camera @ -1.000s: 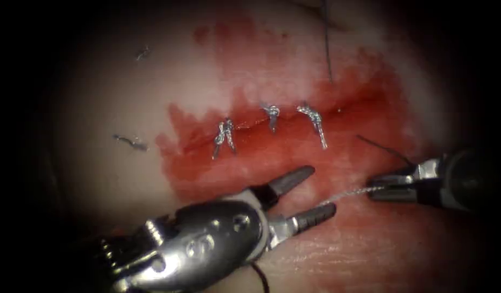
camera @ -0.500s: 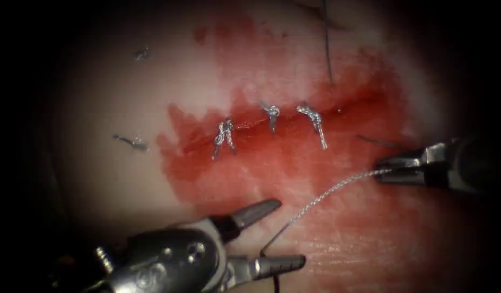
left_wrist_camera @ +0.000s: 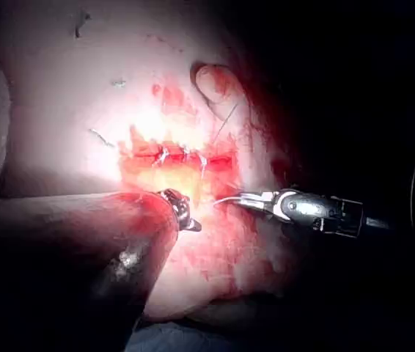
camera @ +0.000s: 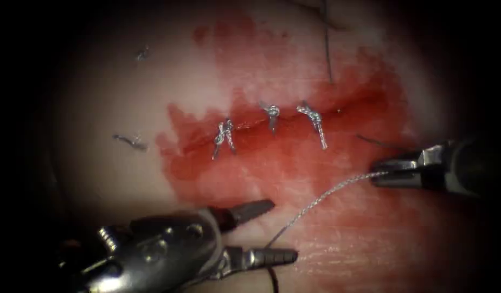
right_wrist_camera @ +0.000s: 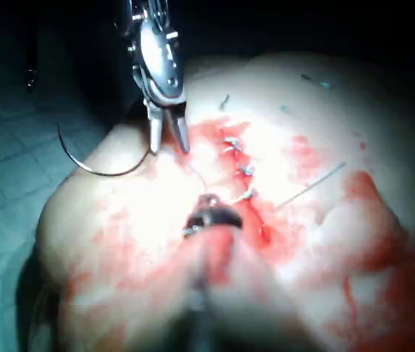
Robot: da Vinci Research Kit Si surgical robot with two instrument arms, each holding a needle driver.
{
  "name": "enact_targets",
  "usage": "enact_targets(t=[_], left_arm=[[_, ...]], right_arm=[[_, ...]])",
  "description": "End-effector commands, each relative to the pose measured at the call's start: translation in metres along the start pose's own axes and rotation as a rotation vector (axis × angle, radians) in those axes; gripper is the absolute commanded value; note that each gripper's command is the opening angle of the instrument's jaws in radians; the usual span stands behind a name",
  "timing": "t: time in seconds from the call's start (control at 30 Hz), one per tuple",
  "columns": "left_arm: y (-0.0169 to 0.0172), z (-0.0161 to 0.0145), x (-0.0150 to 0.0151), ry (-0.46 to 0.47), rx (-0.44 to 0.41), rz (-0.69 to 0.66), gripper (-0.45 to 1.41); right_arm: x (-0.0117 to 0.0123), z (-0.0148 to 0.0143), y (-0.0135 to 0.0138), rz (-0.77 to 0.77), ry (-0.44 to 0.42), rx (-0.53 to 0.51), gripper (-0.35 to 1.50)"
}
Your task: Wound Closure
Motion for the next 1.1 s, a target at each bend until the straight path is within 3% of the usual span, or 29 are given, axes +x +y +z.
enact_targets(t=[0.03,0.1,0.2,0.23,0.43,0.5,0.53,0.6,0.77,0.87,1.03,1.07,1.1], left_arm=[[-0.0001,0.0006,0.0003,0.014,-0.016,-0.026,0.25],[-0.0001,0.0006,0.0003,0.042,-0.031,-0.057,-0.05],[-0.0002,0.0009,0.0,0.043,-0.048,-0.066,0.09],[-0.0001,0.0009,-0.0001,0.037,-0.047,-0.063,0.26],[-0.0005,0.0014,-0.0006,0.03,-0.025,-0.056,0.33],[-0.0005,0.0016,-0.0009,0.028,-0.023,-0.059,0.18],[-0.0005,0.0015,-0.0011,0.019,-0.021,-0.082,-0.11],[-0.0004,0.0014,-0.0012,-0.008,-0.006,-0.093,-0.32],[0.0,0.0005,-0.0011,-0.026,-0.006,-0.189,-0.35],[0.0004,0.0003,-0.0006,-0.019,0.03,-0.336,-0.35],[0.0005,0.0003,-0.0004,-0.015,0.047,-0.291,-0.35],[0.0004,0.0001,0.0004,-0.01,0.07,-0.255,-0.35],[0.0003,-0.0001,0.0011,-0.009,0.084,-0.219,-0.35]], right_arm=[[0.0002,0.0009,0.0001,-0.001,0.003,-0.002,-0.35],[0.0002,0.0009,0.0001,-0.001,0.003,-0.002,-0.35],[0.0002,0.0009,0.0001,-0.001,0.001,0.0,-0.35],[0.0002,0.0009,0.0001,-0.001,0.001,0.0,-0.35],[0.0002,0.001,0.0001,0.0,0.0,-0.001,-0.35],[0.0003,0.001,0.0001,0.0,0.0,-0.001,-0.35],[0.0003,0.001,0.0001,0.0,0.0,-0.001,-0.35],[0.0003,0.001,0.0001,0.0,0.0,-0.001,-0.35],[0.0003,0.0009,0.0001,0.0,0.0,-0.001,-0.35],[0.0004,0.001,-0.0001,0.0,0.002,0.001,-0.35],[0.0005,0.0007,0.0004,0.008,0.026,-0.001,-0.35],[0.0004,0.0004,0.0007,0.031,0.044,0.0,0.1],[0.0004,0.0001,0.0009,0.056,0.058,0.006,0.42]])
